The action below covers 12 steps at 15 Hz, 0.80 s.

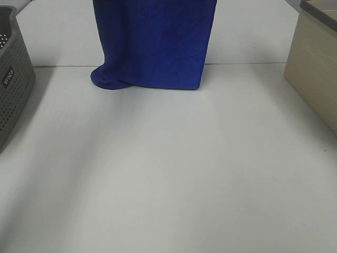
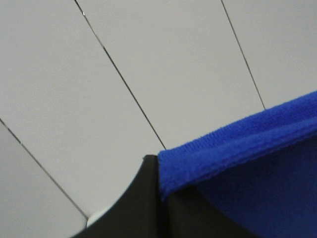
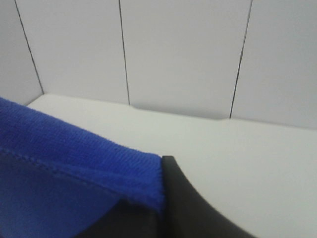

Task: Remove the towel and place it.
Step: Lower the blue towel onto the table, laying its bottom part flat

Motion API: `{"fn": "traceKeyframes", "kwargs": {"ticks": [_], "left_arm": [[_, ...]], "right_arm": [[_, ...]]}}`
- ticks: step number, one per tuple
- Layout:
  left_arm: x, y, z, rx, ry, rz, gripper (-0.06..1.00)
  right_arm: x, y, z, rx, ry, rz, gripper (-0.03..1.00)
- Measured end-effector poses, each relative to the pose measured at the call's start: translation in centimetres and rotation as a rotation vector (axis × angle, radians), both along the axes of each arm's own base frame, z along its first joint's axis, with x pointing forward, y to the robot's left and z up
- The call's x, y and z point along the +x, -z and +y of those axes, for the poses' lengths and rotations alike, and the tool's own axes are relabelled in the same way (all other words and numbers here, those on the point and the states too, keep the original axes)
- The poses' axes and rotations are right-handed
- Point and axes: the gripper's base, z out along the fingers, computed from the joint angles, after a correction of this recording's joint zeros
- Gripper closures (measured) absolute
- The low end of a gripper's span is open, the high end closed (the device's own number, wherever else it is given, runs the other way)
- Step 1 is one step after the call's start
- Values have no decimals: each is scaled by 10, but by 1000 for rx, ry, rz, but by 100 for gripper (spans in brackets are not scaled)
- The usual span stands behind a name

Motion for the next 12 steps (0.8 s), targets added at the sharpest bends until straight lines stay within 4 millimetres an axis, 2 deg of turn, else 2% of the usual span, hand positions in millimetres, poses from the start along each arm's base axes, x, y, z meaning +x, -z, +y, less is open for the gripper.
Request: {"fn": "traceKeyframes", "kwargs": {"ticks": [2, 3, 8, 10, 12], "left_arm": [[-25, -6, 0, 39, -43, 186, 94], [-30, -8, 2, 48, -49, 221, 94], [-81, -22, 19, 29, -100, 536, 94], [-96, -29, 22, 7, -90, 578, 94], [-108, -40, 24, -24, -67, 566, 94]], "right_arm": [[-18, -6, 0, 8, -54, 122, 95], [-22, -8, 1, 12, -70, 145, 95], [-57, -12, 9, -9, -267, 365, 95], [-75, -19, 8, -33, -331, 428, 95], [-83, -18, 11, -44, -398, 478, 95]]}}
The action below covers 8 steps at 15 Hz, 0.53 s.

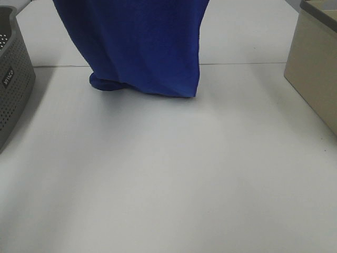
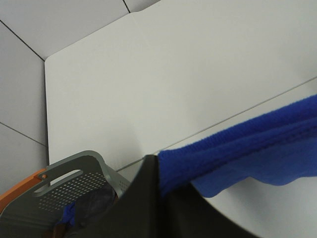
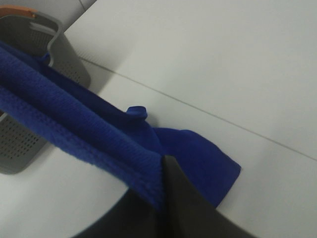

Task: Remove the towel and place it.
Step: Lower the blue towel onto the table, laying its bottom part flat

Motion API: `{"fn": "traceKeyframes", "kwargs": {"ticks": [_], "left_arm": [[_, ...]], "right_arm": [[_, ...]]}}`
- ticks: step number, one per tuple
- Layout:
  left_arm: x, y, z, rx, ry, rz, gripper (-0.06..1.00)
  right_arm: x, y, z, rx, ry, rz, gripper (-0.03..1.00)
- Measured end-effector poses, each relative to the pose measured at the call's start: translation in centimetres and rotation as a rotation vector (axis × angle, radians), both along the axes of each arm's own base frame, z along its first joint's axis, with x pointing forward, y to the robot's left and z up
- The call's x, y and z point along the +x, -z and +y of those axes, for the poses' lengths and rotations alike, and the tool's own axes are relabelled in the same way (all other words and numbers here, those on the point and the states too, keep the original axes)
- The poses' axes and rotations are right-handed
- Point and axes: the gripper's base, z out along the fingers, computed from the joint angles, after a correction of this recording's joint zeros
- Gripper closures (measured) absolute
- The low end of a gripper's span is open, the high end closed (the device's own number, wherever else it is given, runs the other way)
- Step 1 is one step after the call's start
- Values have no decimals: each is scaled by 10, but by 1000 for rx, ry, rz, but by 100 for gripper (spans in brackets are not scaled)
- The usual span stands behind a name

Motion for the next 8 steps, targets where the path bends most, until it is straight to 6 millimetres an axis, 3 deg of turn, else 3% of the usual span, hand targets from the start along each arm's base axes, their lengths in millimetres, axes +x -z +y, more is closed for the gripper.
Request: {"fn": "traceKeyframes", "kwargs": {"ticks": [4, 8], "left_arm": [[-22, -14, 2, -93, 32, 0, 94], [-46, 0, 8, -142, -3, 98, 94]], "right_arm": [[-10, -1, 4, 15, -94, 42, 95], [-14, -6, 3, 14, -99, 28, 95]]}}
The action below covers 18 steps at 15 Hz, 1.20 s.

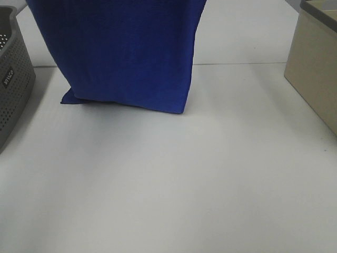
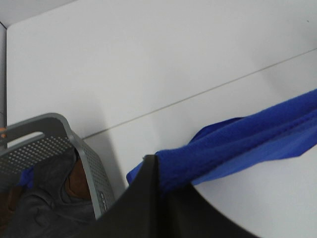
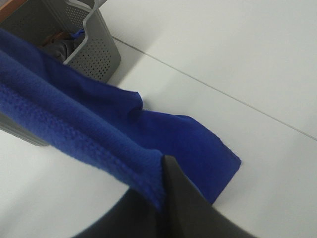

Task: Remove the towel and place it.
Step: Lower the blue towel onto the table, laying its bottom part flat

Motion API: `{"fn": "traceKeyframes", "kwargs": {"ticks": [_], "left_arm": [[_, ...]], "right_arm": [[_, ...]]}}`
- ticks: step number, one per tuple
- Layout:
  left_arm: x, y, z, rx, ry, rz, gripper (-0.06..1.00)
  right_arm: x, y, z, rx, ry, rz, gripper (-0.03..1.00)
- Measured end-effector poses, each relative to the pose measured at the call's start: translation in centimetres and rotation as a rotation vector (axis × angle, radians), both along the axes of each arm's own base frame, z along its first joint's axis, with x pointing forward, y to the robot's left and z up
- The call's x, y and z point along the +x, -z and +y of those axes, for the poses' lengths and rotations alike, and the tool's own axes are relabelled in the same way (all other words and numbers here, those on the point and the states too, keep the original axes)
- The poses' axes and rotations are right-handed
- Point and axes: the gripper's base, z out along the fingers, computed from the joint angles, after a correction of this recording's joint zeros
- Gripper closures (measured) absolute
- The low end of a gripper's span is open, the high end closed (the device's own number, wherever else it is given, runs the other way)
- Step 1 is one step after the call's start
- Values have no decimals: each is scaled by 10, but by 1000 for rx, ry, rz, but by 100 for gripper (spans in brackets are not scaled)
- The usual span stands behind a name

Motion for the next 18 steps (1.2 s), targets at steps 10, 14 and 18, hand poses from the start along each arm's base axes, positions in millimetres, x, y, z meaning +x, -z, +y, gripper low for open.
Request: {"fn": "traceKeyframes", "kwargs": {"ticks": [10, 14, 18], "left_arm": [[-43, 21, 6, -84, 19, 131, 94], [-71, 38, 7, -143, 56, 216, 94], [-98, 62, 10, -165, 90, 300, 94]], "right_arm": [[-46, 11, -11, 1, -22, 131, 95], [-82, 38, -21, -26, -22, 259, 95], [-115, 59, -30, -36, -25, 347, 95]]}}
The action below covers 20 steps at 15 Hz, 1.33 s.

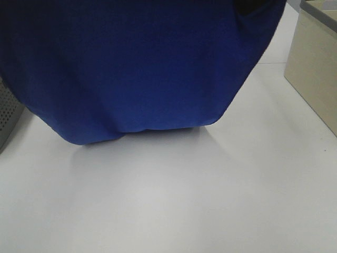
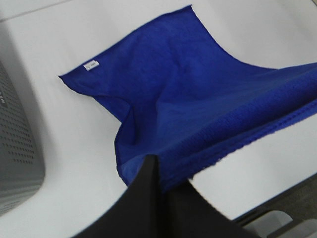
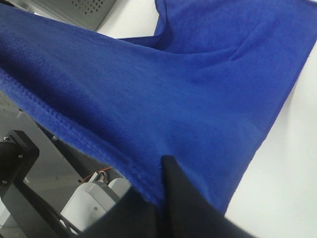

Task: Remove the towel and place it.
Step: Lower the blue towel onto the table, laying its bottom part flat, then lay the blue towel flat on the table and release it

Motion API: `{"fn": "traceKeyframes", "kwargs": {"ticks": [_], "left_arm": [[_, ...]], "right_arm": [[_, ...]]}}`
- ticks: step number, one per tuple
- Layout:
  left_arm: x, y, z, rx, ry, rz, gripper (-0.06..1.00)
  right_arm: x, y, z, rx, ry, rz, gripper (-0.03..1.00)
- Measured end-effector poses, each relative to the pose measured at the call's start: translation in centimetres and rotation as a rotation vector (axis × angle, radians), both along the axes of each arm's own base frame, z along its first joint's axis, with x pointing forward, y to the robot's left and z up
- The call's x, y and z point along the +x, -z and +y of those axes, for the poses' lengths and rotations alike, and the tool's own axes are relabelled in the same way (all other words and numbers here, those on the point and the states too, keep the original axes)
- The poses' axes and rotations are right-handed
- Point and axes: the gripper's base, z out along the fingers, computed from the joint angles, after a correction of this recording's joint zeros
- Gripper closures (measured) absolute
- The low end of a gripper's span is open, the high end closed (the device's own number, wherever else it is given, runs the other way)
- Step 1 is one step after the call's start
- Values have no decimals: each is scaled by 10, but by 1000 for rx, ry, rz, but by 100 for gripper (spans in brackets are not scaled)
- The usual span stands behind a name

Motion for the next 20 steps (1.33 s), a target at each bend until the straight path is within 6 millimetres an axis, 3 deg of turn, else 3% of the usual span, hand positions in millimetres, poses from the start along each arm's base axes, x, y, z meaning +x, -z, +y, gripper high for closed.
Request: {"fn": "traceKeyframes", "kwargs": {"ticks": [4, 9, 13, 20], "left_arm": [[-21, 25, -3, -38, 88, 82, 94], [-30, 65, -6, -54, 118, 225, 94], [-57, 87, -1, -84, 136, 285, 94], [-100, 110, 13, -95, 138, 293, 94]], "right_arm": [[-43, 22, -13, -14, 11, 77, 95], [-88, 54, -23, 20, 48, 206, 95], [-121, 79, -27, 81, 70, 317, 95], [-150, 100, -27, 191, 90, 441, 95]]}}
